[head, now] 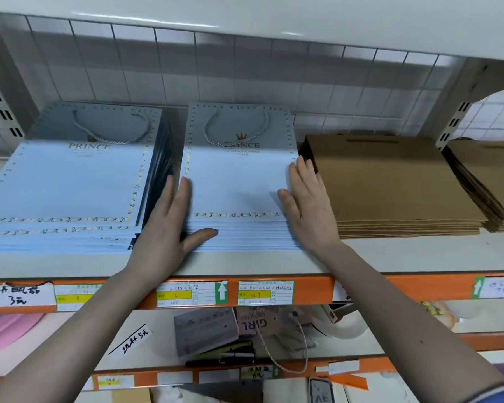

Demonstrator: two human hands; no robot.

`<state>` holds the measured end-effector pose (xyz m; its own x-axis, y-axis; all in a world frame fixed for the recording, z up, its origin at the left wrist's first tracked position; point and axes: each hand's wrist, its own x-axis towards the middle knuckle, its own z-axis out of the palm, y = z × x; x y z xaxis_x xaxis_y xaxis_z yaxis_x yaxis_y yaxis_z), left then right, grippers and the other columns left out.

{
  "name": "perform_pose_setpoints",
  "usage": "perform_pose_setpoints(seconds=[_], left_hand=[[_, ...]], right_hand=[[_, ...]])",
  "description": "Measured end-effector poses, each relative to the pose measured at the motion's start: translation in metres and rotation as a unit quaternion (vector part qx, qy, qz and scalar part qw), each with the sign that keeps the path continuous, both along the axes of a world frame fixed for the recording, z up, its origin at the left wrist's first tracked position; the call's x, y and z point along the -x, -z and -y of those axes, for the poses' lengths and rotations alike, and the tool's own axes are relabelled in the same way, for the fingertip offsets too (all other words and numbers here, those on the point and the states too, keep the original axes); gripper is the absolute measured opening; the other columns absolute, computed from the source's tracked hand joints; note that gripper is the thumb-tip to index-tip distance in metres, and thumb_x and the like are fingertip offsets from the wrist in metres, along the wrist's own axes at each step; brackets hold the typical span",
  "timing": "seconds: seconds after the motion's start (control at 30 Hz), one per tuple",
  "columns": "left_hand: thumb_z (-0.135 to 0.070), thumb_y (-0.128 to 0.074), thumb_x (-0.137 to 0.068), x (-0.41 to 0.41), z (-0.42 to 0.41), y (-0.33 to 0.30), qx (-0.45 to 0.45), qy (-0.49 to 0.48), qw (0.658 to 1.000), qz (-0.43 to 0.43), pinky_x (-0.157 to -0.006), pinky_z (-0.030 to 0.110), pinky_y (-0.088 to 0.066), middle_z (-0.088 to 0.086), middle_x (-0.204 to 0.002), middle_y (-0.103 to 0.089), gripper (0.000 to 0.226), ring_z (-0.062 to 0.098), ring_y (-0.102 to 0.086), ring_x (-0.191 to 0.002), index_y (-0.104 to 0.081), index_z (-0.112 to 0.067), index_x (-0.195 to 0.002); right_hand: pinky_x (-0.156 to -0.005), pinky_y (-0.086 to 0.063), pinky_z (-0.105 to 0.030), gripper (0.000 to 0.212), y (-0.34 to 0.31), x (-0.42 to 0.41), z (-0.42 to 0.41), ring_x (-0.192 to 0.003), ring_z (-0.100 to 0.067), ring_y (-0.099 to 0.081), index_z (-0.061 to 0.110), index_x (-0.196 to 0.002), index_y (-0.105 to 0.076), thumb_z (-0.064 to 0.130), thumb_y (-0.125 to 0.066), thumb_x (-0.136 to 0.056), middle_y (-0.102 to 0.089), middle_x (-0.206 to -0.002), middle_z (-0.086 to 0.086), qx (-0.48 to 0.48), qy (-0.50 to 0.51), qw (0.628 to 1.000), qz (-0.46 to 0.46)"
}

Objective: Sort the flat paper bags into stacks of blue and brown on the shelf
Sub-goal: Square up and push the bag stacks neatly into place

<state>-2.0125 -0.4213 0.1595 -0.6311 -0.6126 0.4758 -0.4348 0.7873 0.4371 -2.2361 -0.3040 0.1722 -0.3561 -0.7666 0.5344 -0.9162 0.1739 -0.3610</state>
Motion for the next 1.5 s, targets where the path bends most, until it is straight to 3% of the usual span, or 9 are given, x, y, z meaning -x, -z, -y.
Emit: perform_pose_setpoints(seconds=[0.13, 0.37, 0.6, 0.77, 0.87, 1.07, 1.17, 1.3, 1.5], left_hand=[[-0.063, -0.025, -0.091, 0.0, 0.002, -0.001, 0.13, 0.029, 0.988, 0.075, -0.115, 0.038, -0.014, 0.014, -0.152, -0.027, 0.079, 0.025, -0.015, -0.143, -0.034, -0.007, -0.145], [-0.051, -0.028, -0.093, 0.003, 0.002, -0.006, 0.192, 0.019, 0.969, 0.156, -0.112, 0.038, -0.019, 0.017, -0.144, -0.042, 0.066, 0.032, -0.038, -0.134, -0.044, -0.005, -0.139], [-0.06, -0.027, -0.089, 0.003, -0.002, -0.009, 0.206, 0.006, 0.961, 0.186, -0.109, 0.046, -0.03, 0.021, -0.142, -0.043, 0.078, 0.035, -0.042, -0.131, -0.044, -0.002, -0.138], [-0.068, -0.058, -0.066, 0.002, 0.004, -0.012, 0.209, 0.021, 0.95, 0.231, -0.108, 0.048, -0.026, 0.024, -0.142, -0.041, 0.101, 0.039, -0.041, -0.131, -0.041, -0.001, -0.139], [-0.052, -0.081, -0.056, 0.005, 0.002, -0.017, 0.204, 0.007, 0.953, 0.223, -0.109, 0.045, -0.02, 0.024, -0.143, -0.04, 0.106, 0.039, -0.039, -0.132, -0.041, -0.001, -0.139], [-0.046, -0.082, -0.062, 0.01, 0.001, -0.02, 0.204, -0.005, 0.957, 0.205, -0.112, 0.039, -0.011, 0.021, -0.147, -0.036, 0.102, 0.036, -0.032, -0.138, -0.036, -0.005, -0.143], [-0.046, -0.08, -0.064, 0.013, 0.001, -0.022, 0.192, 0.001, 0.959, 0.207, -0.113, 0.037, -0.008, 0.019, -0.149, -0.032, 0.101, 0.034, -0.029, -0.14, -0.033, -0.007, -0.144], [-0.049, -0.077, -0.066, 0.013, -0.001, -0.028, 0.178, 0.007, 0.962, 0.208, -0.116, 0.037, -0.008, 0.015, -0.152, -0.029, 0.101, 0.03, -0.024, -0.142, -0.029, -0.011, -0.147], [-0.058, -0.071, -0.068, 0.009, -0.007, -0.038, 0.167, 0.007, 0.958, 0.233, -0.117, 0.034, -0.004, 0.01, -0.155, -0.02, 0.107, 0.025, -0.016, -0.144, -0.017, -0.014, -0.15]], right_hand=[[-0.116, 0.009, -0.025, 0.101, -0.011, 0.01, -0.01, -0.143, -0.011, 0.011, 0.01, -0.151, -0.011, 0.078, 0.007, -0.078, -0.002, -0.158, -0.007, -0.151, -0.085, 0.979, -0.11], [-0.115, 0.011, -0.027, 0.103, -0.023, 0.017, -0.007, -0.144, -0.014, 0.015, 0.012, -0.151, 0.003, 0.076, 0.017, -0.072, 0.008, -0.158, -0.008, -0.248, -0.07, 0.938, -0.233], [-0.117, -0.003, -0.036, 0.097, -0.031, 0.013, -0.009, -0.146, -0.026, -0.009, 0.006, -0.15, -0.015, 0.07, 0.011, -0.082, -0.013, -0.157, -0.016, -0.241, -0.076, 0.916, -0.312], [-0.115, -0.01, -0.042, 0.098, -0.031, 0.01, -0.015, -0.144, -0.028, -0.017, 0.008, -0.15, -0.018, 0.077, -0.021, -0.08, -0.019, -0.155, -0.016, -0.274, -0.11, 0.87, -0.395], [-0.116, -0.011, -0.044, 0.099, -0.034, 0.005, -0.015, -0.144, -0.029, -0.017, 0.007, -0.149, -0.019, 0.073, -0.038, -0.077, -0.019, -0.155, -0.017, -0.268, -0.111, 0.866, -0.408], [-0.112, -0.018, -0.047, 0.096, -0.036, -0.001, -0.009, -0.138, -0.031, -0.033, 0.006, -0.144, -0.034, 0.052, -0.074, -0.07, -0.033, -0.15, -0.018, -0.217, -0.142, 0.87, -0.419], [-0.116, 0.001, -0.04, 0.094, -0.037, 0.0, -0.008, -0.146, -0.026, -0.012, 0.012, -0.151, -0.015, 0.049, -0.066, -0.081, -0.012, -0.157, -0.013, -0.26, -0.14, 0.877, -0.379], [-0.115, 0.004, -0.036, 0.095, -0.039, 0.0, -0.012, -0.146, -0.025, -0.009, 0.013, -0.151, -0.013, 0.051, -0.065, -0.081, -0.01, -0.158, -0.012, -0.272, -0.126, 0.895, -0.331], [-0.115, 0.012, -0.032, 0.096, -0.04, 0.001, -0.015, -0.146, -0.017, 0.008, 0.016, -0.152, 0.001, 0.073, -0.034, -0.081, 0.006, -0.159, -0.004, -0.293, -0.121, 0.898, -0.304]])
